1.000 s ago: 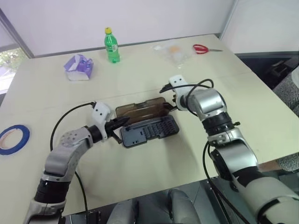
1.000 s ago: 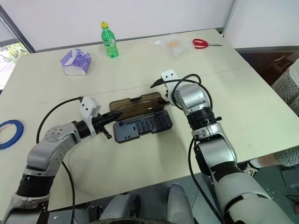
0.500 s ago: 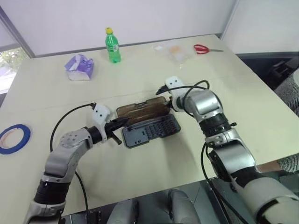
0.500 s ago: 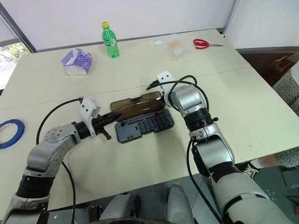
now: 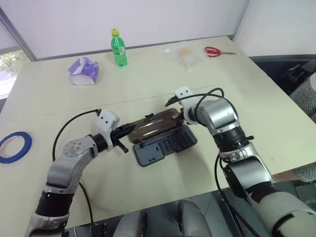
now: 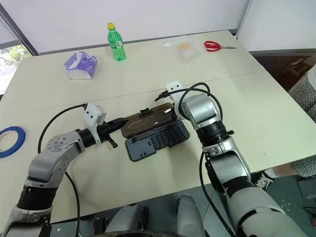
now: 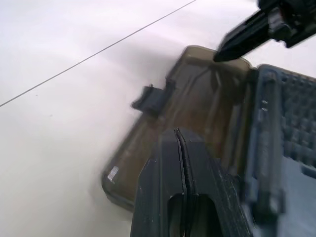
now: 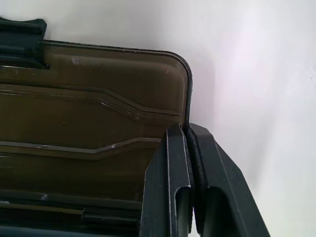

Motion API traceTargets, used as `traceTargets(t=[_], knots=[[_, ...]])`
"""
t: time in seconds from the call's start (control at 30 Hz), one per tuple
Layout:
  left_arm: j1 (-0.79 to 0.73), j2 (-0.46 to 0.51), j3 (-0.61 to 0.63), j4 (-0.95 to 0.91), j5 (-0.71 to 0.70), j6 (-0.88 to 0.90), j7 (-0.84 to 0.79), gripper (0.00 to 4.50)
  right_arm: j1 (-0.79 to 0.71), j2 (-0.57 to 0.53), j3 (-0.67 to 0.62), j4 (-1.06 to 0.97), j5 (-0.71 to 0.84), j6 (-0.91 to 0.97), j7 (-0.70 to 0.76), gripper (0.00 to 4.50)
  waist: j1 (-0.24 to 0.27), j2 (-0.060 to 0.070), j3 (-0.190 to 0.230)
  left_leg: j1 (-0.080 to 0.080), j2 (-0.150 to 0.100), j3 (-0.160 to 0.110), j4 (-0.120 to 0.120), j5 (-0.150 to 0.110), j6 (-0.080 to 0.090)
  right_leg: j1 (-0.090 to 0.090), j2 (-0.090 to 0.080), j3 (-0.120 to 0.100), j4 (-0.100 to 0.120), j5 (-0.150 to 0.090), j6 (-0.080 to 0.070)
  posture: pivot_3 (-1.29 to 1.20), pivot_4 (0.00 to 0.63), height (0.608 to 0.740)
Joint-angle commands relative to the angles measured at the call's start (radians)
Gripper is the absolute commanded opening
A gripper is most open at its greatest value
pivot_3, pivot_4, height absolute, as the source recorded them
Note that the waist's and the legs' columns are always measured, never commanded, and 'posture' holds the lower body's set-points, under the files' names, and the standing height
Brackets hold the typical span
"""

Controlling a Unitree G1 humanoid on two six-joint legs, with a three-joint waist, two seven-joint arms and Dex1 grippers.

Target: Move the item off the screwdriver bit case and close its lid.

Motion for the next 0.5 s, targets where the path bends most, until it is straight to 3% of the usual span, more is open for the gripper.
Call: traceTargets(t=[0.03,0.27,0.5], knots=[[-0.007,0.007,0.013,-0.029,0.002,-0.017,-0.003,0.0,-0.005,-0.019,-0.027,-0.133,0.047,0.142,0.015,0.05,0.0,0.0,0.0,0.0,0.0,0.0,0.0,0.0,0.0,0.0,0.0,0.0,0.0,0.0,0.0,0.0,0.15,0.74],[-0.014,0.007,0.008,-0.013,0.006,-0.024,-0.012,0.0,0.024,-0.033,-0.094,-0.16,0.145,0.178,-0.035,0.05,0.001,0.0,0.0,0.0,0.0,0.0,0.0,0.0,0.0,0.0,0.0,0.0,0.0,0.0,0.0,0.0,0.15,0.74],[-0.022,0.002,0.002,0.007,0.013,-0.037,-0.02,0.0,0.061,-0.014,-0.165,-0.162,0.296,0.178,-0.22,0.05,0.0,0.0,0.0,0.0,0.0,0.0,0.0,0.0,0.0,0.0,0.0,0.0,0.0,0.0,0.0,0.0,0.15,0.74]])
